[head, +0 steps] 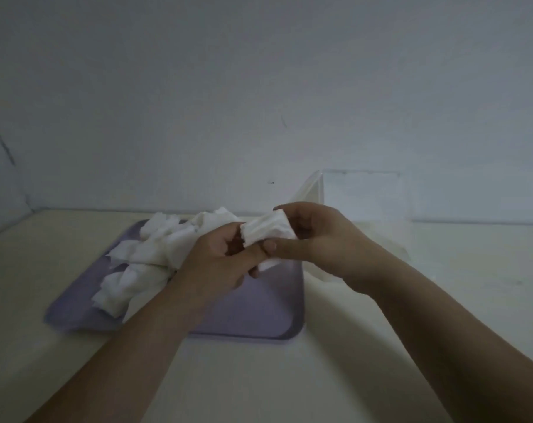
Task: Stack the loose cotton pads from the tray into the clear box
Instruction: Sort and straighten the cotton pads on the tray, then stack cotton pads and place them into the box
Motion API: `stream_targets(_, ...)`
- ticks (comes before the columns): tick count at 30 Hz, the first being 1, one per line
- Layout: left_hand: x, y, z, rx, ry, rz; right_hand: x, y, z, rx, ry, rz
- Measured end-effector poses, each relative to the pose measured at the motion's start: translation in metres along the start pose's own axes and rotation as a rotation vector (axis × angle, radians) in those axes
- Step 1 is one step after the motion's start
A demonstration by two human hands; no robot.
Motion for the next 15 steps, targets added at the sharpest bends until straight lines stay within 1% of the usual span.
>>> stream_targets(3, -0.02, -0.02, -0.013, -0.039, -0.001, 0.017, 0.007, 0.022, -0.005, -0.101, -0.037, 0.091)
stream_targets(5, -0.036, -0.034, -0.021, -0.043, -0.002, 0.039, 0.014, 0.041, -0.015, -0.181, -0.107, 0.074)
stream_targets(8, -0.063, -0.056, -0.028, -0.077, 0.022, 0.076, 0.025, 0.072, -0.029, -0.289, -0.145, -0.039)
stream_targets(10, -0.078, -0.064, -0.023, -0.154, 0.04, 0.054, 0.033, 0.095, -0.039, -0.289, -0.175, -0.197)
stream_targets(11, -0.084, -0.065, -0.017, -0.226, 0.056, 0.018, 0.04, 0.108, -0.044, -0.202, -0.217, -0.287)
stream_targets(12, -0.088, -0.065, -0.011, -0.33, 0.075, -0.015, 0.044, 0.119, -0.047, -0.058, -0.272, -0.353)
stream_targets(14, -0.093, -0.074, 0.001, -0.496, 0.116, -0.009, 0.047, 0.129, -0.05, 0.225, -0.383, -0.4)
stream_targets(15, -0.092, -0.078, 0.006, -0.51, 0.134, -0.005, 0.046, 0.128, -0.052, 0.321, -0.439, -0.394)
Point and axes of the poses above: each hand's wrist, its own x-axis away from the middle knuckle, its own y-axis out of the back of the hand, z = x × y, the point moved 10 cm from there along -x, towards the middle knuckle, and after that the axes turned 15 degrees about z, right-handed, at the moved point
